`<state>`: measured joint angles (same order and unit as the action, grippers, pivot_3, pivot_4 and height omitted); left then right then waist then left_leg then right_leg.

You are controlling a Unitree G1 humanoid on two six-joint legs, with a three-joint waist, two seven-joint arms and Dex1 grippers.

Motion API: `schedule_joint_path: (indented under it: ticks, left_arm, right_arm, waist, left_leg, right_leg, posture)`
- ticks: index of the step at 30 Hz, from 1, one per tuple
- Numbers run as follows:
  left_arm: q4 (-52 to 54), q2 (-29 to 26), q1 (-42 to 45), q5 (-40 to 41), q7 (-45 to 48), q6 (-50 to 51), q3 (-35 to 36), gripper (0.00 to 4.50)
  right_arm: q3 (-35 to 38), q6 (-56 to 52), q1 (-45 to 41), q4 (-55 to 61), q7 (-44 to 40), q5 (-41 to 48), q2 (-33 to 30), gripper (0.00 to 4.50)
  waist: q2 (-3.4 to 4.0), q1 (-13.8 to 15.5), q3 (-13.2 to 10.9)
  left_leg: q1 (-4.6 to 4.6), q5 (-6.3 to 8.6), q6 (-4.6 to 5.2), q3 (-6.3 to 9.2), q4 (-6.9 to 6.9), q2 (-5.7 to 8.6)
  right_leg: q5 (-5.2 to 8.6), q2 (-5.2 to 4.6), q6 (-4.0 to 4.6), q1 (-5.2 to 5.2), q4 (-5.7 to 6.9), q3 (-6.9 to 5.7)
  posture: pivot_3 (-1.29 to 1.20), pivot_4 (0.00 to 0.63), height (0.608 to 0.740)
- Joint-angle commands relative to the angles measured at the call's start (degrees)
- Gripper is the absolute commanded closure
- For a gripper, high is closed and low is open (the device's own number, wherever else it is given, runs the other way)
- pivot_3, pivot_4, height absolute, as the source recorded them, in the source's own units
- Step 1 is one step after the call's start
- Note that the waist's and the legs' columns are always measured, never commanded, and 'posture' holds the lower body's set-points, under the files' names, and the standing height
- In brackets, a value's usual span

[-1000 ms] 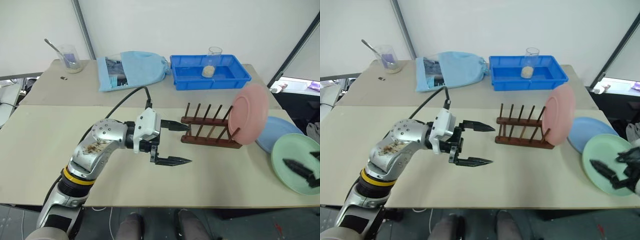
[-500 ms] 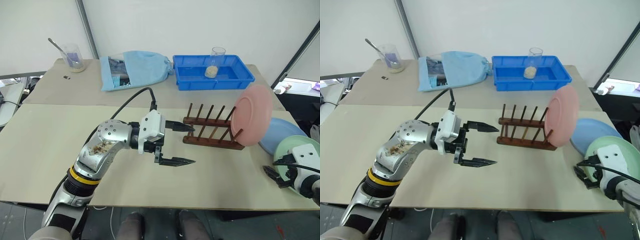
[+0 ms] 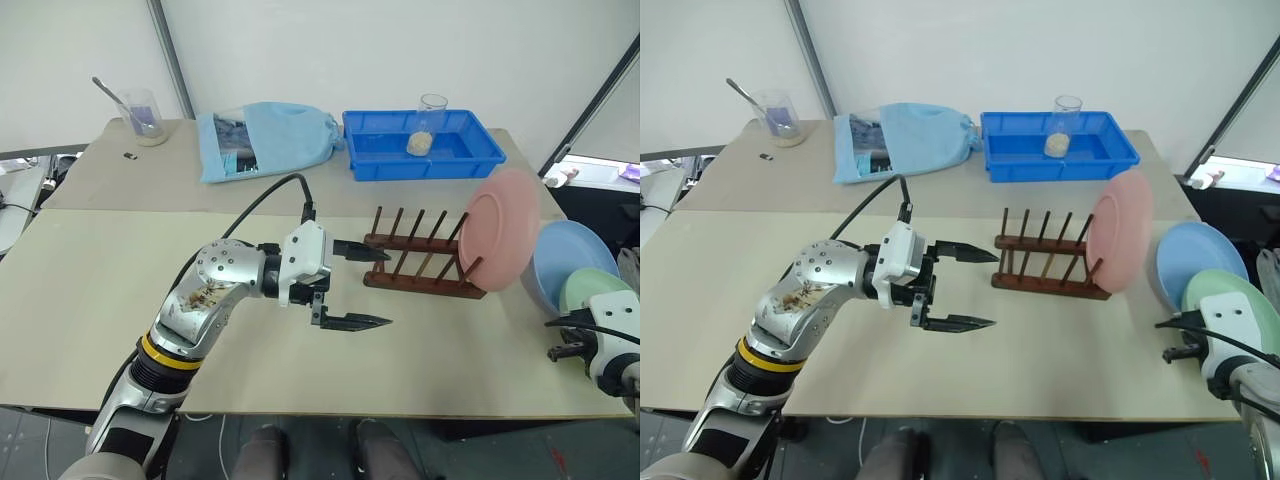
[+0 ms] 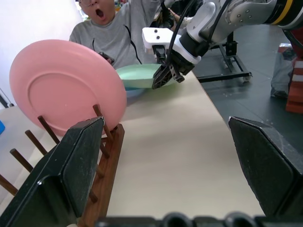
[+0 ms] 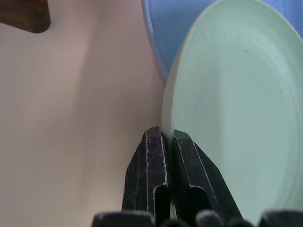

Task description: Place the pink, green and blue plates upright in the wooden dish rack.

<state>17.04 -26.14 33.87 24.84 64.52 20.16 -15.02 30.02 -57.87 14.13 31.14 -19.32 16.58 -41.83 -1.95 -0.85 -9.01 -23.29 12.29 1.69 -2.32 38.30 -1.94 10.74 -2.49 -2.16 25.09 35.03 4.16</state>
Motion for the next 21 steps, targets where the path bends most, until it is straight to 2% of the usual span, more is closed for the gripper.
schedule_joint_path:
  ticks: [1,5,8,10,12,16,19,21]
  left_arm:
    - [0.2,0.0,0.5,0.6,0.1,-0.7,0.9,0.0]
    - [-0.3,-0.2,1.0,2.4,-0.9,1.7,3.1,0.0]
    - [-1.2,-0.4,1.6,3.6,-2.6,3.9,5.3,0.0]
    - [-2.0,-0.9,1.8,3.5,-3.4,4.4,6.3,0.0]
    - [-2.7,-1.6,1.8,3.2,-3.4,4.4,7.0,0.0]
    - [-2.9,-4.6,0.7,3.0,-2.9,3.8,9.2,0.0]
    - [-1.7,-6.7,-0.8,2.9,-2.1,3.3,9.6,0.0]
    - [-0.3,-7.4,-1.7,3.3,-2.5,3.6,9.7,0.0]
  right_arm:
    - [4.6,-2.2,0.2,7.8,-0.5,-0.3,-1.8,4.49]
    - [8.2,-1.3,-5.6,14.0,-2.3,-1.0,-8.5,4.49]
    - [7.0,4.0,-17.3,11.3,-4.4,1.2,-13.0,4.49]
    - [4.4,7.6,-26.9,8.2,-5.4,3.6,-13.4,4.49]
    - [1.5,9.8,-34.8,5.8,-6.2,6.1,-12.5,4.49]
    - [-2.4,6.0,-51.9,1.8,-6.8,20.2,-3.0,4.49]
    - [-0.6,-0.4,-56.0,-0.4,-4.1,31.8,3.4,4.49]
    - [1.9,-4.4,-55.3,-1.5,-1.5,39.8,6.2,4.49]
  waist:
    - [0.02,0.0,0.0]
    - [0.06,-0.3,0.0]
    - [0.05,-0.7,0.0]
    - [0.04,-0.7,0.0]
    - [0.02,-0.7,0.0]
    - [-0.02,-1.1,-0.1]
    - [-0.02,-1.1,-0.1]
    - [-0.02,-0.5,-0.1]
  left_leg:
    - [0.0,0.0,0.0,0.0,-0.01,0.0]
    - [0.0,0.0,0.0,-0.02,0.0,0.01]
    - [0.03,0.0,0.0,-0.02,0.02,0.01]
    - [0.06,0.0,0.0,0.03,0.01,-0.01]
    - [0.05,0.0,0.0,0.08,-0.04,-0.03]
    - [-0.04,0.01,0.03,0.09,-0.16,-0.01]
    - [-0.04,0.05,0.09,0.14,-0.24,-0.01]
    - [-0.12,0.06,0.11,0.23,-0.24,0.01]
  right_leg:
    - [0.0,0.0,0.0,0.01,0.0,0.0]
    - [-0.01,-0.01,-0.01,0.03,0.0,0.02]
    - [-0.03,-0.01,-0.05,0.02,0.01,0.02]
    - [-0.02,0.03,-0.03,0.01,0.01,-0.04]
    - [0.02,0.08,0.04,0.02,-0.01,-0.09]
    - [0.01,0.07,-0.07,0.08,-0.02,-0.06]
    - [-0.09,0.04,-0.22,0.08,0.0,-0.08]
    - [-0.24,0.0,0.06,0.1,0.0,-0.14]
  posture:
    - [0.0,0.15,0.74]
    - [0.0,0.15,0.74]
    - [0.0,0.15,0.74]
    - [0.0,0.15,0.74]
    - [0.0,0.15,0.74]
    - [0.0,0.15,0.74]
    - [0.0,0.15,0.74]
    - [0.0,0.15,0.74]
